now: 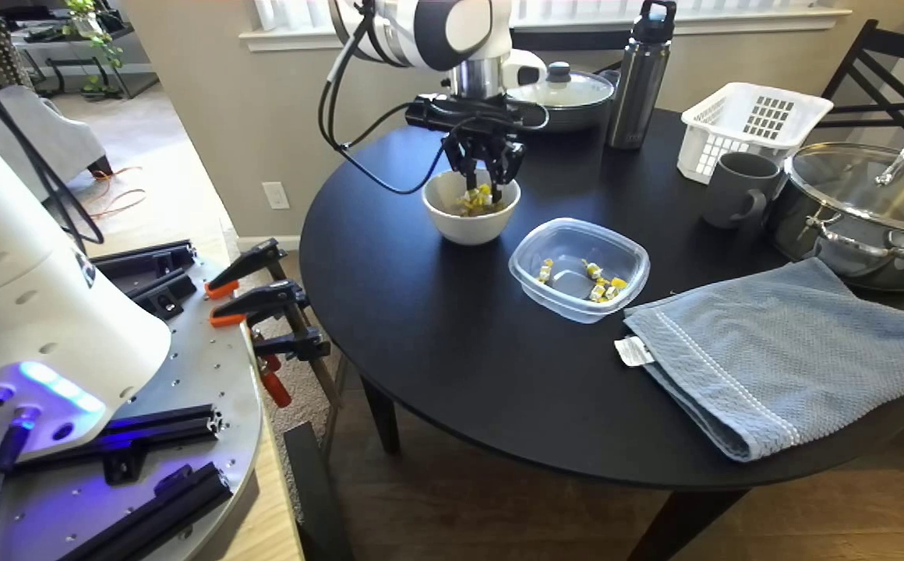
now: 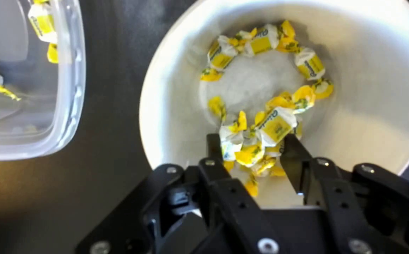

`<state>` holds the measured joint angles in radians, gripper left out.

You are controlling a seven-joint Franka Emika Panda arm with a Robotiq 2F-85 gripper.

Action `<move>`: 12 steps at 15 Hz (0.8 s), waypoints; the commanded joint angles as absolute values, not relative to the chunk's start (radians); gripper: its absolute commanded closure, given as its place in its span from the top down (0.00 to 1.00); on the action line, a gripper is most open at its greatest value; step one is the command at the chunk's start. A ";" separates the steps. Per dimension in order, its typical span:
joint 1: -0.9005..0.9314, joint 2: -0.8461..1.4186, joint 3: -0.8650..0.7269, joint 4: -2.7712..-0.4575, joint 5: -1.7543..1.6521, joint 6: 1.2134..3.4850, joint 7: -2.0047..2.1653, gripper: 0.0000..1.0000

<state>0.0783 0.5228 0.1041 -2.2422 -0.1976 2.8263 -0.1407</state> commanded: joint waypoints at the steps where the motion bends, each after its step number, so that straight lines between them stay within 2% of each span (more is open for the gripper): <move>1: 0.057 0.418 0.124 -2.276 -0.180 2.772 -0.196 0.21; 5: 0.058 0.370 0.103 -2.279 -0.185 2.733 -0.189 0.21; 12: 0.050 0.342 -0.038 -2.292 -0.258 2.759 -0.139 0.21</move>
